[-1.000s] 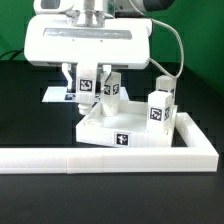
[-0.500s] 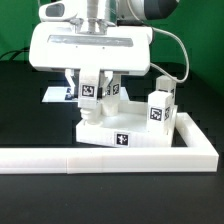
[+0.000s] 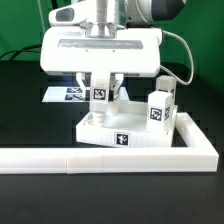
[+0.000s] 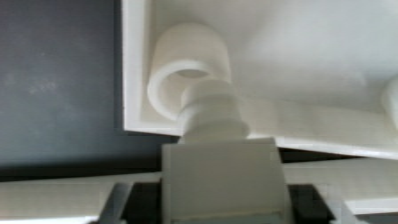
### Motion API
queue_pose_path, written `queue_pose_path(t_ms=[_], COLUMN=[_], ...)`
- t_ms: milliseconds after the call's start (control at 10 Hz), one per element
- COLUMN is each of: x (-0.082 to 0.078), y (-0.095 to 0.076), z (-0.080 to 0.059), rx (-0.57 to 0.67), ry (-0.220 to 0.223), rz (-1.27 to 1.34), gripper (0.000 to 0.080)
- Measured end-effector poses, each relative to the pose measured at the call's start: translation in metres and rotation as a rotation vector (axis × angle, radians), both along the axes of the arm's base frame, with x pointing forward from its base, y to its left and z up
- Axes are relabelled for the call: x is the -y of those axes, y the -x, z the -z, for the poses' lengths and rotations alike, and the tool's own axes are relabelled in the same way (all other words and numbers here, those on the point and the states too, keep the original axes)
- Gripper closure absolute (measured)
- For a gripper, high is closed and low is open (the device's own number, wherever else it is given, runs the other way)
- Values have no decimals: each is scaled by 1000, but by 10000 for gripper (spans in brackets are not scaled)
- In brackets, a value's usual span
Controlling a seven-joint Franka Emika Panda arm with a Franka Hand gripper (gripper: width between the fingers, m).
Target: Assemble square table
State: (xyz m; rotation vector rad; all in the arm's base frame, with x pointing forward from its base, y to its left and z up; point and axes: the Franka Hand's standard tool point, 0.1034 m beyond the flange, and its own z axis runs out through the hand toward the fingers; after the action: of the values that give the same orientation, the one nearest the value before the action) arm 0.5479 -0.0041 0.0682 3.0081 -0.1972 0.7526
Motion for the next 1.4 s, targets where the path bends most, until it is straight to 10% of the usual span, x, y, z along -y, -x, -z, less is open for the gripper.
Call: queue_pose_path(t_ms=[1400], x=[15], y=[1], z=[14], rx=[21], ry=[37], rz=[-32], gripper=[509])
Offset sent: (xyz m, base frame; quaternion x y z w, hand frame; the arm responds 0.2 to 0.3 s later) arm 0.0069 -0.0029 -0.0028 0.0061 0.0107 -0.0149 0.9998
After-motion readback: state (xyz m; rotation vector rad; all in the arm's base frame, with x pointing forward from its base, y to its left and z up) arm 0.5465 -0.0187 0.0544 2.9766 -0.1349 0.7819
